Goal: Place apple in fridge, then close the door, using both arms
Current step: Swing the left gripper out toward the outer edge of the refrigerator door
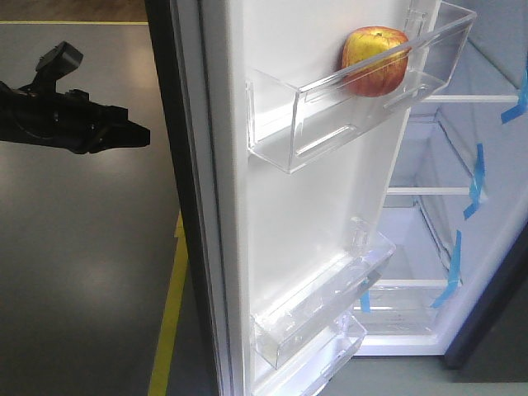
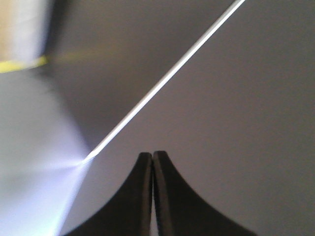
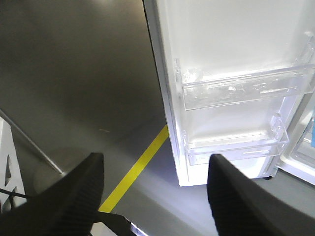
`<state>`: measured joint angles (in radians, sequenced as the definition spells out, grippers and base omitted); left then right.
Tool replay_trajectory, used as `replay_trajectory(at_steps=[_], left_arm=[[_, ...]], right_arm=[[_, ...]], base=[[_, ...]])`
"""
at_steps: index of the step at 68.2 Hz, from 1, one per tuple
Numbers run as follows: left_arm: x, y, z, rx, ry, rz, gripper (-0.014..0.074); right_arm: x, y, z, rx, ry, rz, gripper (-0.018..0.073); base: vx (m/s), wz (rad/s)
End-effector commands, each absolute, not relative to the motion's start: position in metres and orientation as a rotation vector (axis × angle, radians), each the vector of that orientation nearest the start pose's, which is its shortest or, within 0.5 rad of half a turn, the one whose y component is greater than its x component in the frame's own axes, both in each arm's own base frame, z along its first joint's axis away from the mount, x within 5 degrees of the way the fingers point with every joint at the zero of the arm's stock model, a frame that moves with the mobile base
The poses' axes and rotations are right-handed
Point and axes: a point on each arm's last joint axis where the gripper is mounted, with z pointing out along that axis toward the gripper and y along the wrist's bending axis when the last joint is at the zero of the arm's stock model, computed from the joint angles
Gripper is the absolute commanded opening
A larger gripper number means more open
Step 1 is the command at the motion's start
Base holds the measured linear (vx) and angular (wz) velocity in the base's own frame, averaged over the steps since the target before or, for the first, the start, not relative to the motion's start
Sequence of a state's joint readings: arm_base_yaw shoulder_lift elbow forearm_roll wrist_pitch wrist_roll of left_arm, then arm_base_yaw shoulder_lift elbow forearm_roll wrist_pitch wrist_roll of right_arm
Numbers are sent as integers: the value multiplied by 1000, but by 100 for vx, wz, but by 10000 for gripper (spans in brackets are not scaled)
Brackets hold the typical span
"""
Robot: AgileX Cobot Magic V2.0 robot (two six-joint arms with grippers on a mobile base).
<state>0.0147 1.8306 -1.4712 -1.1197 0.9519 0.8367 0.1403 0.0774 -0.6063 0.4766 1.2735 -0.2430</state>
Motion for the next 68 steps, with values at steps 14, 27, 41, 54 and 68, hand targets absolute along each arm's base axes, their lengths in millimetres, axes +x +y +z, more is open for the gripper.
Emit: replay_trajectory(at_steps=[14, 27, 41, 54, 68], left_arm=[[395, -97, 324, 441, 2059, -1244, -6], [388, -117, 325, 523, 2034, -1314, -6], [376, -143, 328, 648, 1986, -1406, -6], [363, -173, 331, 748, 1929, -1464, -6], [349, -204, 335, 811, 1872, -1530, -6]], right_arm=[[-25, 39, 304, -519, 2102, 550, 433], [-25, 39, 304, -519, 2102, 550, 433], [-25, 39, 304, -519, 2102, 550, 433], [-25, 39, 304, -519, 2102, 550, 433], [-25, 39, 304, -519, 2102, 550, 433]], base=[[0, 0], [0, 0], [0, 0], [0, 0], [0, 0]])
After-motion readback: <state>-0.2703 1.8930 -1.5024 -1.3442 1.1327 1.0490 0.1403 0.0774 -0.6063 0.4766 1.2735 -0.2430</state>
